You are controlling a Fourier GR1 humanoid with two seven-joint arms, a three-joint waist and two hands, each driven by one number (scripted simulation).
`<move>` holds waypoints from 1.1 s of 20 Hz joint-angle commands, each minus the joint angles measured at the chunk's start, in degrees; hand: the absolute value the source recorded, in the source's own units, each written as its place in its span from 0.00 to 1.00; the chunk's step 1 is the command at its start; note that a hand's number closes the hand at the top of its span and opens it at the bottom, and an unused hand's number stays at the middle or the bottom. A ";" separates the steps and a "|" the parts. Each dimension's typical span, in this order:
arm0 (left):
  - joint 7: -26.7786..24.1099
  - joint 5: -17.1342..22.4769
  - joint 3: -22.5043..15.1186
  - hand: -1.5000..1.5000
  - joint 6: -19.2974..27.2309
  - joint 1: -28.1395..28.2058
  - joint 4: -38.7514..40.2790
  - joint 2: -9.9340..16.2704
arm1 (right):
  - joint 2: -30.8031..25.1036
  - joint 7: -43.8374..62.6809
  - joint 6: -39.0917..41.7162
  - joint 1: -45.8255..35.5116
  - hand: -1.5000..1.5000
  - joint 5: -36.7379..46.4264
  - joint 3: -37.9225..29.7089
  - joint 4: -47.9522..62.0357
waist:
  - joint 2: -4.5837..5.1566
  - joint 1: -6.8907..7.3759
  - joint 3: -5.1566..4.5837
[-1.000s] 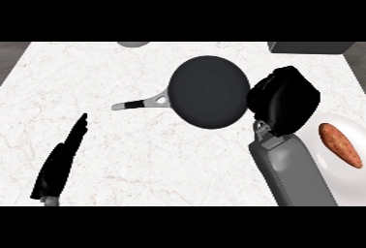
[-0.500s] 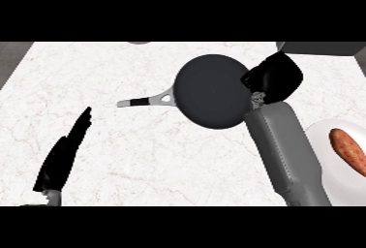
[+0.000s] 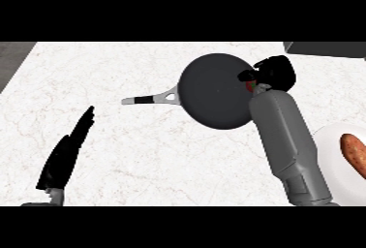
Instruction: Pick the tomato from the plate and place it in the pan
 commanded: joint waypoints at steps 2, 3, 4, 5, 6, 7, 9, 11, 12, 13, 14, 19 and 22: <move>0.33 -0.40 0.01 0.50 -0.23 -2.28 1.78 -0.14 | 0.30 -2.31 -16.45 -1.35 0.00 -10.18 -5.33 4.38 | 0.53 0.80 0.08; 1.33 -1.38 -2.25 0.50 0.72 -1.96 0.34 -2.12 | 0.30 -3.77 -19.96 -1.60 0.00 -10.79 -4.62 5.32 | 0.28 1.14 0.09; 0.45 -0.70 -1.01 0.50 0.23 -0.50 -0.16 -0.94 | 0.30 -5.25 -22.77 -2.96 0.00 -9.59 -4.36 5.87 | -0.04 1.23 -0.01; 1.90 -0.33 -1.18 0.50 -1.24 -1.25 -1.39 0.15 | 0.30 -7.20 -25.53 -3.01 0.00 -8.42 -5.10 6.23 | 0.02 0.91 0.03; 0.91 -0.76 -0.67 0.50 1.12 -1.67 1.58 -1.99 | 0.31 -7.47 -27.36 -4.80 0.00 -7.63 -4.99 7.09 | 0.03 0.10 -0.11; 1.39 -1.27 -0.75 0.50 0.60 -0.88 -0.47 -0.65 | 0.31 -9.30 -31.20 -3.38 0.00 -6.56 -4.88 7.08 | -0.23 0.09 -0.07; 0.94 0.16 -0.17 0.50 -1.38 -0.87 -0.77 0.49 | 0.31 -9.69 -37.19 -4.55 0.00 -4.84 -5.41 8.47 | 0.02 0.91 -0.11; -1.54 -0.42 1.32 0.50 -0.29 0.20 1.87 0.85 | 0.31 -11.67 -42.08 -3.15 0.00 -5.11 -6.71 8.27 | -0.38 -0.80 -0.18; 0.95 -1.33 -0.68 0.50 0.87 -0.74 1.04 -1.36 | 0.31 -13.46 -44.10 -2.74 0.00 -5.78 -8.14 8.43 | -0.28 -1.32 -0.09; 0.78 -0.61 0.73 0.50 0.43 0.13 0.41 -0.11 | 0.31 -10.15 -46.67 -5.35 0.00 -2.94 -8.03 9.53 | -0.67 -0.88 -0.20; 0.23 -0.15 0.67 0.50 0.09 0.53 0.96 -0.47 | 0.30 -11.46 -49.20 -3.35 0.00 -4.74 -7.94 9.77 | -0.83 -1.45 -0.18; 0.11 -0.68 1.64 0.50 0.91 1.60 0.79 -0.14 | 0.30 -9.50 -58.67 -0.32 0.00 -2.59 -9.77 8.15 | -1.78 -3.52 -0.25; 2.62 0.68 3.56 0.50 0.52 0.30 0.92 0.39 | 0.30 -8.21 -59.67 4.39 0.00 -4.39 -4.12 4.30 | -2.61 -5.04 -0.28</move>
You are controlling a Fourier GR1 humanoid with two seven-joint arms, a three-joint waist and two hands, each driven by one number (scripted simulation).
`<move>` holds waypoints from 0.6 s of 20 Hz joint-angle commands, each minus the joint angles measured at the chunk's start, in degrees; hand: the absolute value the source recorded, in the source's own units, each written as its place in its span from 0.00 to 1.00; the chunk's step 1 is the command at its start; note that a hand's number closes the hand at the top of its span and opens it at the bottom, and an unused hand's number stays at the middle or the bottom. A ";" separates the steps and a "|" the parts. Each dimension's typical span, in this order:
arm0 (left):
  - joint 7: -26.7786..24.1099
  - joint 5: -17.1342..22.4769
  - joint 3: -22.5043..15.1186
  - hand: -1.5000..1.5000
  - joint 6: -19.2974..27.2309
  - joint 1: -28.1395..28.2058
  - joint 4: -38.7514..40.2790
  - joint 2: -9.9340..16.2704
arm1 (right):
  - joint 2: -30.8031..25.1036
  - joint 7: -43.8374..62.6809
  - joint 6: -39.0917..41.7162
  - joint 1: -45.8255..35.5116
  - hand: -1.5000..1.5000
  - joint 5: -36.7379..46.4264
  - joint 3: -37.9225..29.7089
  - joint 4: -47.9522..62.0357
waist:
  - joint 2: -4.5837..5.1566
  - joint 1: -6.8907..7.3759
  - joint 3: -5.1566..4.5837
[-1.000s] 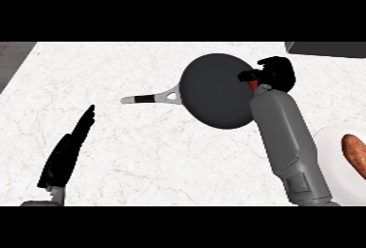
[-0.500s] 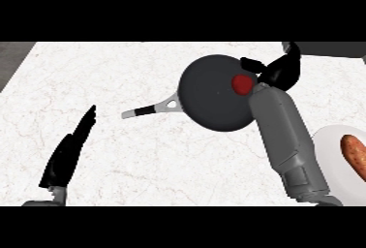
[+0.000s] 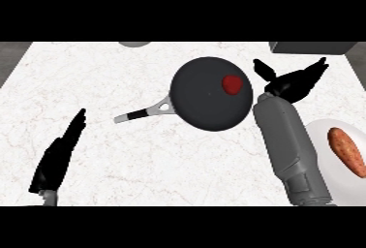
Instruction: Pick the tomato from the plate and place it in the pan
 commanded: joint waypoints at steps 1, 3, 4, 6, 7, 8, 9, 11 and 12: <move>-1.26 0.65 1.11 0.50 -0.25 3.12 -0.68 0.41 | 0.24 3.35 -11.45 6.67 0.00 -0.28 5.49 -3.34 | -0.90 -1.32 -0.06; -0.90 0.42 0.97 0.50 -0.04 4.17 -0.24 0.08 | 0.24 4.41 -10.11 10.25 0.00 1.78 7.70 -6.88 | -1.26 -2.32 -0.13; -0.94 0.09 1.34 0.50 0.23 1.95 0.63 0.18 | 0.24 5.72 -11.13 13.10 0.00 0.20 12.13 -7.56 | -1.40 -2.38 -0.13; -0.10 -1.26 0.25 0.50 1.73 2.45 0.08 -1.16 | 0.24 6.26 -9.87 17.13 0.00 2.58 13.59 -11.76 | -1.49 -3.23 -0.15; 0.08 -1.31 1.27 0.50 1.84 2.01 0.35 -0.32 | 0.24 7.40 -8.75 18.96 0.00 2.60 15.15 -13.74 | -1.62 -3.47 -0.18; 0.27 -0.72 0.87 0.50 1.31 3.46 -0.36 -0.65 | 0.25 7.00 -7.82 22.29 0.00 3.16 15.12 -17.38 | -1.71 -4.03 -0.18; -0.44 1.39 3.23 0.50 -0.16 2.52 0.96 0.79 | 0.25 7.33 -9.03 26.07 0.00 2.53 17.58 -18.98 | -1.70 -4.22 -0.19; -0.19 -0.89 0.82 0.50 2.02 4.17 -0.59 -1.39 | 0.25 8.71 -7.17 30.57 0.00 3.33 20.08 -24.39 | -1.79 -4.39 -0.20; -0.50 0.39 2.60 0.50 0.42 4.21 -0.46 0.66 | 0.25 8.95 -8.96 33.95 0.00 3.32 21.44 -27.36 | -1.76 -4.49 -0.19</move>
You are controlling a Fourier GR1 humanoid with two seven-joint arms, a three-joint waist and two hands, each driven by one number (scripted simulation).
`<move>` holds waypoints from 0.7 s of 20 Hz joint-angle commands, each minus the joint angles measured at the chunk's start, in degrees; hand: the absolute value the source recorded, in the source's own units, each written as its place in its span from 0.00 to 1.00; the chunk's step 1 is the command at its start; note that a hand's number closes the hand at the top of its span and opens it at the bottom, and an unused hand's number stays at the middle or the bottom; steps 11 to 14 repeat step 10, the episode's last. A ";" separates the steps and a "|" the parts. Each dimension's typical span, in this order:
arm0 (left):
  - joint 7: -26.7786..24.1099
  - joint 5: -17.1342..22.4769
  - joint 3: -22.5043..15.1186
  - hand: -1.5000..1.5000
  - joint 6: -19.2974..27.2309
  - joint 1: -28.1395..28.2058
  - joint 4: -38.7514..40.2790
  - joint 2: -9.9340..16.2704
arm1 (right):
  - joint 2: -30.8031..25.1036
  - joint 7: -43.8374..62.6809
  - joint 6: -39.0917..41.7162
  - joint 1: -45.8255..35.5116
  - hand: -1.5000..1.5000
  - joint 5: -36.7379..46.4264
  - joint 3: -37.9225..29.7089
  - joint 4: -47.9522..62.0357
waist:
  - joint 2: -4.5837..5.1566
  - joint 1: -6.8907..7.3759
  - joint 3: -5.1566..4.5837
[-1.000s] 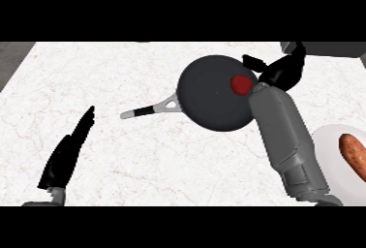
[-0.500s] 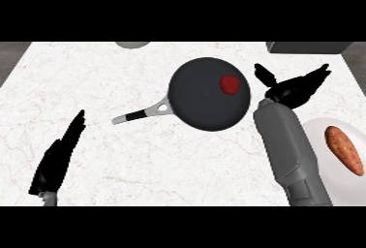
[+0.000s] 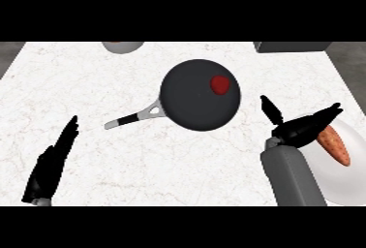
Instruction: Pick the tomato from the plate and place it in the pan
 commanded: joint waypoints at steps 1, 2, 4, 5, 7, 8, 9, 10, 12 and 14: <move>-1.29 -0.31 0.11 0.50 0.58 1.46 1.01 -0.67 | 0.09 2.61 -1.90 12.07 0.00 1.11 5.58 -12.10 | -0.07 -1.27 -0.06; -0.12 -0.50 -0.04 0.50 0.63 2.82 -1.77 -0.14 | 0.10 3.14 -1.84 14.51 0.00 1.81 7.06 -13.31 | -0.37 -0.93 -0.05; 0.59 1.16 0.82 0.50 -0.65 1.94 -2.48 0.38 | 0.10 3.17 -0.01 20.32 0.00 2.20 10.02 -20.30 | -0.41 -1.78 -0.08; 0.68 0.04 0.15 0.50 0.26 2.95 -2.56 -0.17 | 0.10 3.64 -1.43 24.25 0.00 3.48 11.85 -23.09 | 0.00 -1.11 -0.03; 0.28 1.70 2.47 0.50 -1.32 0.97 -1.36 1.67 | 0.10 4.21 1.48 30.40 0.00 4.97 14.00 -30.22 | 0.27 -1.48 -0.08; 0.37 0.45 0.94 0.50 0.17 2.17 -2.55 -0.01 | 0.10 4.36 -1.41 36.02 0.00 4.58 16.90 -33.19 | 0.35 -1.17 0.01; 0.77 -0.17 0.69 0.50 0.18 1.11 -2.68 0.23 | 0.10 4.26 1.23 39.02 0.00 5.52 17.54 -37.97 | 0.49 -1.22 0.00; -0.09 1.61 1.79 0.50 -1.21 1.76 -2.53 0.80 | 0.10 5.02 -0.15 42.03 0.00 7.02 20.21 -40.23 | 0.70 -0.49 0.00; -0.09 1.61 1.79 0.50 -1.21 1.76 -2.53 0.80 | 0.10 5.02 -0.15 42.03 0.00 7.02 20.21 -40.23 | 0.70 -0.49 0.00; -0.09 1.61 1.79 0.50 -1.21 1.76 -2.53 0.80 | 0.10 5.02 -0.15 42.03 0.00 7.02 20.21 -40.23 | 0.70 -0.49 0.00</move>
